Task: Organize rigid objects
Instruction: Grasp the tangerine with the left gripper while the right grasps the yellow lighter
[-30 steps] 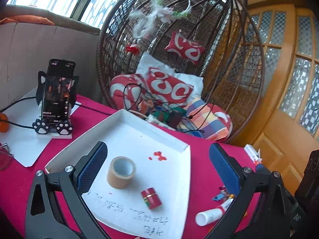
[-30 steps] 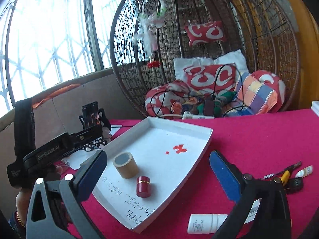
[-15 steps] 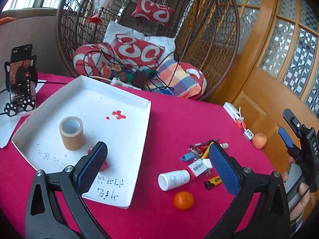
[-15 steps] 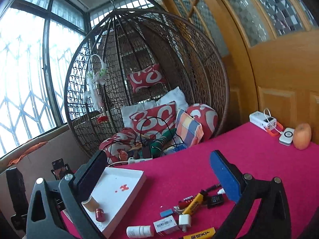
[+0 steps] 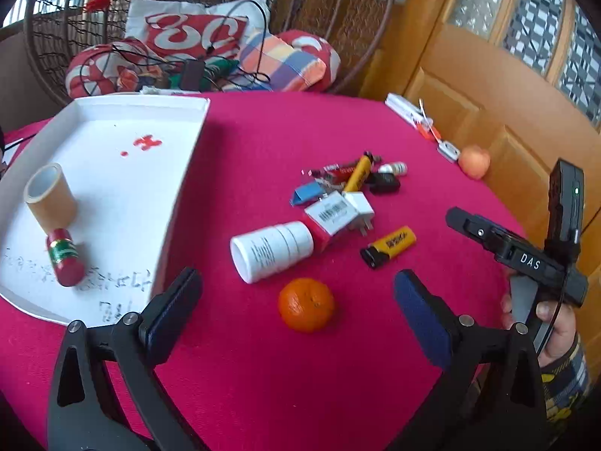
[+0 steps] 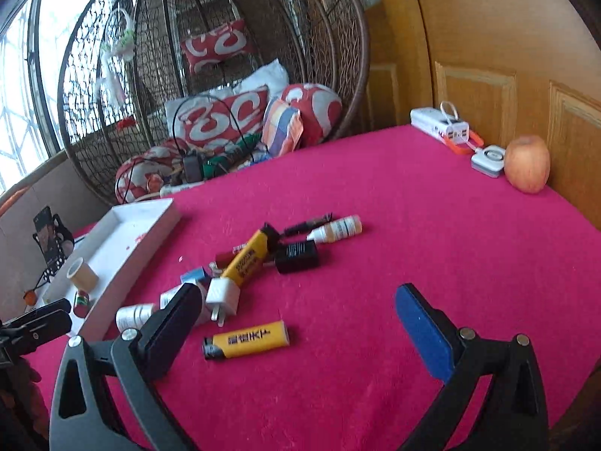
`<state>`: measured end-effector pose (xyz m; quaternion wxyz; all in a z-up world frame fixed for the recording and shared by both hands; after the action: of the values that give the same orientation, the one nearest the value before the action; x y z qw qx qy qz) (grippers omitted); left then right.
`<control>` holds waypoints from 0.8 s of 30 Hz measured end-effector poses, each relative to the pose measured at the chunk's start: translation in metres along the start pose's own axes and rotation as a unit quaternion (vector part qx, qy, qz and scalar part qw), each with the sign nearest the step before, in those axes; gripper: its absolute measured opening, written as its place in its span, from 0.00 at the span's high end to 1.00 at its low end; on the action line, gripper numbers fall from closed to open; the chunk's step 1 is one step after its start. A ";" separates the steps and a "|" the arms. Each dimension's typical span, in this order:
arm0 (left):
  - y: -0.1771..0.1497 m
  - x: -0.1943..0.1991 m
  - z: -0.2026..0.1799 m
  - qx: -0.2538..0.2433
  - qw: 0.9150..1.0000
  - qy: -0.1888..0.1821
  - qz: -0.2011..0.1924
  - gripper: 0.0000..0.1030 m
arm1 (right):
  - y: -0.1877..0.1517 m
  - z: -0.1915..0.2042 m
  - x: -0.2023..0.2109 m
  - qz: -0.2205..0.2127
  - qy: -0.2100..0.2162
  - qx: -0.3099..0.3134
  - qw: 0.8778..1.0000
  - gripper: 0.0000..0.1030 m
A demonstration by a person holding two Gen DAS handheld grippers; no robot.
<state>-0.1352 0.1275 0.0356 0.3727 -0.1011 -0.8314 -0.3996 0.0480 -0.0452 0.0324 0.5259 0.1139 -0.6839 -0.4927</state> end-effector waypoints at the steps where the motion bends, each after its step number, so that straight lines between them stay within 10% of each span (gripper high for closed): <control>1: -0.006 -0.006 -0.003 -0.005 1.000 0.003 0.010 0.00 | -0.004 0.002 -0.004 0.011 0.009 0.003 1.000 0.00; 11: -0.024 -0.039 -0.004 -0.021 0.997 0.066 0.027 0.06 | -0.016 0.051 -0.046 0.083 0.026 0.106 0.991 0.00; 15: -0.025 -0.048 -0.008 -0.034 0.996 0.073 0.037 0.20 | -0.016 0.063 -0.063 0.113 0.018 0.131 0.985 0.06; 19: -0.026 -0.046 -0.010 -0.044 0.996 0.072 0.029 0.60 | -0.015 0.065 -0.059 0.109 0.000 0.145 0.983 0.22; 24: -0.025 -0.042 -0.008 -0.035 0.997 0.067 0.024 0.60 | -0.019 0.060 -0.051 0.096 0.007 0.140 0.985 0.22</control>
<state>-0.1135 0.1105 -0.0057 0.4337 -0.1073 -0.7873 -0.4249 0.0125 0.0132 -0.0109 0.5539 0.1240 -0.7506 -0.3383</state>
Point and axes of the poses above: each gripper's, at about its wrist camera, not at the fingertips, and x roughly against the way its jaws point, z to its left, y to its top, the point moved 2 cm from there along -x, roughly the way its jaws point, and after that the axes turned 13 degrees about x, right-handed, at the moved point
